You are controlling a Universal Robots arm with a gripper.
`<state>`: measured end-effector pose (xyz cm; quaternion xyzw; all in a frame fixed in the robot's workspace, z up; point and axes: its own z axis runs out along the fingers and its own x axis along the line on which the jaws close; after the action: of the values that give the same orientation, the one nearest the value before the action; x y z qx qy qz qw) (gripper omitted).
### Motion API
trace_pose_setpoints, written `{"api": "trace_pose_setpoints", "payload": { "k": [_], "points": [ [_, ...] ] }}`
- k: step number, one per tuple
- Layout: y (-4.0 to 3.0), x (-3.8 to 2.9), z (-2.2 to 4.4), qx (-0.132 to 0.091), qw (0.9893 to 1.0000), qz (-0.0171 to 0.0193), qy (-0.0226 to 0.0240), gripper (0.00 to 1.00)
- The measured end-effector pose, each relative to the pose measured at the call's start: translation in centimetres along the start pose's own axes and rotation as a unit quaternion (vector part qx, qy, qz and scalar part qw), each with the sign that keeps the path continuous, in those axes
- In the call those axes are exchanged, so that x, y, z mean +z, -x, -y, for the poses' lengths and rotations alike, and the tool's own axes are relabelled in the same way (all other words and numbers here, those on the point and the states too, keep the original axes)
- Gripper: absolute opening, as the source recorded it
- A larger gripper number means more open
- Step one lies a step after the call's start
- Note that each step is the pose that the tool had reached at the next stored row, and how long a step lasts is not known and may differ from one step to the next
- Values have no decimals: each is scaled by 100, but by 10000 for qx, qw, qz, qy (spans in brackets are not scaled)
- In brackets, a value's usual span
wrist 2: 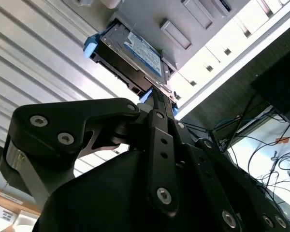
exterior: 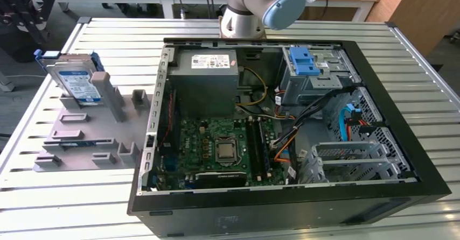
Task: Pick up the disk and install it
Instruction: 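Pick up the disk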
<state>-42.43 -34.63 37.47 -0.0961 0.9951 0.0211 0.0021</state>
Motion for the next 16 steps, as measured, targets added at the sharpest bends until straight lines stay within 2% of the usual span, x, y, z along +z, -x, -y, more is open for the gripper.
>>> {"api": "trace_pose_setpoints", "payload": {
  "k": [8,16],
  "points": [
    [0,2,0,-267,9996,-11,2,11],
    [0,4,0,-537,9986,-22,4,11]
  ]
}}
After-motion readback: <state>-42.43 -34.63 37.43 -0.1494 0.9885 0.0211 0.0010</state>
